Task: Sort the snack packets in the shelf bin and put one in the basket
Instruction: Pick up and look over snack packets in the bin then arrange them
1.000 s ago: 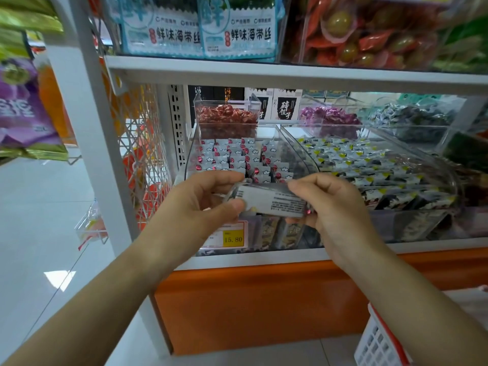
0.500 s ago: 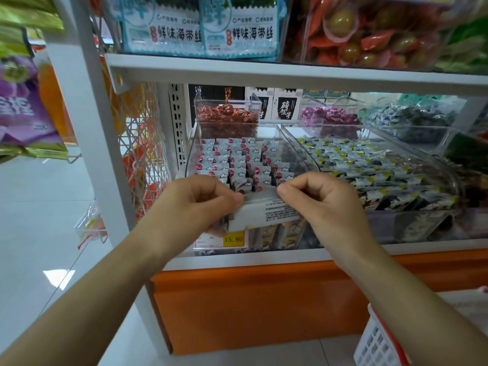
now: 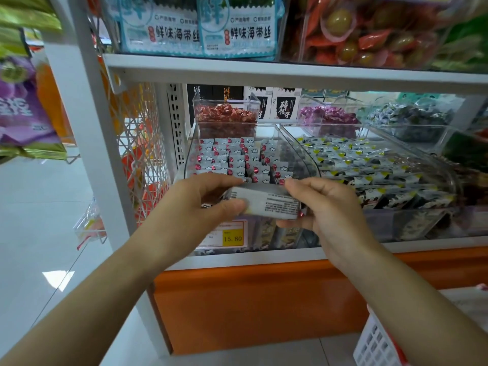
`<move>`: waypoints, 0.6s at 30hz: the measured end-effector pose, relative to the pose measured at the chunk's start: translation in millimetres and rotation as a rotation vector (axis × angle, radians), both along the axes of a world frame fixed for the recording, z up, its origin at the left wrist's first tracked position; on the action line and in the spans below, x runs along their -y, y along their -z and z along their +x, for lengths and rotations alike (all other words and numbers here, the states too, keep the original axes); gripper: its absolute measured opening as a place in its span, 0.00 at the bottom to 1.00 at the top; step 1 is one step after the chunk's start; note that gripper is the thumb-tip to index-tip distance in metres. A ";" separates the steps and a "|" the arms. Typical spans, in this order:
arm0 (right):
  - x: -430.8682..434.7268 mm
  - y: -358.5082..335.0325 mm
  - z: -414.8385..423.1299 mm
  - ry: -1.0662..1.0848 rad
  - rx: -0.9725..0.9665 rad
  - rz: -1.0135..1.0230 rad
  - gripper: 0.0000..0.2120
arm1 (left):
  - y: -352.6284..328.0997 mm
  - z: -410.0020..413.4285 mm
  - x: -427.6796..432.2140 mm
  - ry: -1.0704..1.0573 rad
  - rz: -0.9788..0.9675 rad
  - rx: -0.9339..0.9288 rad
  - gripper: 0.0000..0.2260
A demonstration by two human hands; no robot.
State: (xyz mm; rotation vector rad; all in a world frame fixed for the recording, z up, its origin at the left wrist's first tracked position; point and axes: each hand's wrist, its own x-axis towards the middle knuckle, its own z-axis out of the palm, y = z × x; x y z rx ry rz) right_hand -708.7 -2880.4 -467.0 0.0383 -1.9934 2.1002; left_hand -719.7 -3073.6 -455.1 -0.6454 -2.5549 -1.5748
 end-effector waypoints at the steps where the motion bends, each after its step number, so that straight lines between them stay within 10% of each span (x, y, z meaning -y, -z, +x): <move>1: -0.9 -0.8 -0.6 -0.024 0.040 -0.039 0.09 | 0.0 -0.7 0.4 0.003 0.022 0.010 0.14; 18: 2.2 3.8 -5.8 -0.239 -0.080 -0.119 0.24 | 3.0 -6.3 -0.2 -0.100 0.268 0.028 0.08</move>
